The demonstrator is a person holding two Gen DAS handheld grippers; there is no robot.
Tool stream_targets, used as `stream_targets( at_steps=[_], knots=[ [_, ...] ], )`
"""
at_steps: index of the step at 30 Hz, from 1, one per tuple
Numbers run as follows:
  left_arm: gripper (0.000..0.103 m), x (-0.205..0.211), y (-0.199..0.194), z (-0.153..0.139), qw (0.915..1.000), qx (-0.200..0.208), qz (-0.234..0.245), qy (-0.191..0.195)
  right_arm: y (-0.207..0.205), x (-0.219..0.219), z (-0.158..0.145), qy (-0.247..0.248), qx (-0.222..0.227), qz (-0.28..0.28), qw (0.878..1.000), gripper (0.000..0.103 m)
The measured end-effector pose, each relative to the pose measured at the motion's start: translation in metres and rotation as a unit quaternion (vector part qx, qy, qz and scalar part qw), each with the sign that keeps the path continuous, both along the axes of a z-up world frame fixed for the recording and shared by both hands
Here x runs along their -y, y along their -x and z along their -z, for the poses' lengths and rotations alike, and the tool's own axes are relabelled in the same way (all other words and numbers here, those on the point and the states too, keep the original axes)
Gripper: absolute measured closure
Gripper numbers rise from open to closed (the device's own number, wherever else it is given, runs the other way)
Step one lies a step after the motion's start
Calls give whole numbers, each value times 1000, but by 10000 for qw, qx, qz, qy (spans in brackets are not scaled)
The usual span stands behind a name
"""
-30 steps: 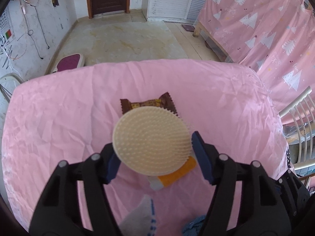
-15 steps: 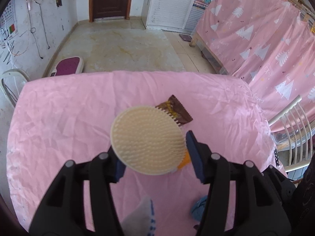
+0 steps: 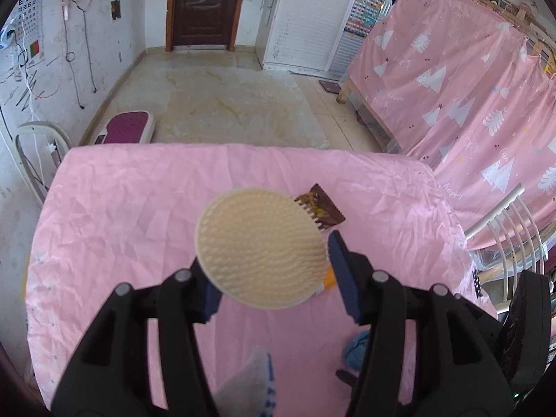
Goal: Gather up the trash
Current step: 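Grasp the beige round brush with the left gripper while the right grasps the blue knit ball, then carry the brush and blue ball to the orange bucket and open both grippers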
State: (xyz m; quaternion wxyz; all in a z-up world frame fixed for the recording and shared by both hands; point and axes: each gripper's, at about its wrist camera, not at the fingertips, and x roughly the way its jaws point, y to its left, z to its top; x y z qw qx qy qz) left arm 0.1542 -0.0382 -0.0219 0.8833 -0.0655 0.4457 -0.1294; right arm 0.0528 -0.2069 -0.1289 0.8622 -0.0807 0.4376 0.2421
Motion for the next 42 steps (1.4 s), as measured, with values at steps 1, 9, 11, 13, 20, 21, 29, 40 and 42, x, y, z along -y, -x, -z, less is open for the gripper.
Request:
stream_targets(
  at_steps=[1,9,11,13,20,21,29,40,42],
  knots=[
    [50,0,1,-1,10000,13,16,9,0,-1,2,31,-36,-31,10000,56],
    [50,6,10,-6,10000,77,55,-24,0,5,1,-43,38,9,10000,86],
    [50,9,11,-7,9999,90,73,-50,1,10,-2,-108,62,40,9999,86],
    [50,13,11,-9,9999,97,92,-84,0,16,-6,-179,97,93,9997,86],
    [50,36,15,-15,9994,188,194,-228,7,46,-29,-360,371,353,9980,86],
    [50,39,16,-16,9993,198,210,-245,7,51,-32,-385,406,399,9976,86],
    [50,74,20,-20,9978,248,424,-436,14,106,-54,-611,722,865,9918,86],
    [50,140,26,-21,9935,297,836,-718,27,194,-69,-885,1069,1545,9782,86],
    [50,153,28,-21,9924,305,912,-771,30,207,-70,-911,1107,1651,9758,86]
  ],
)
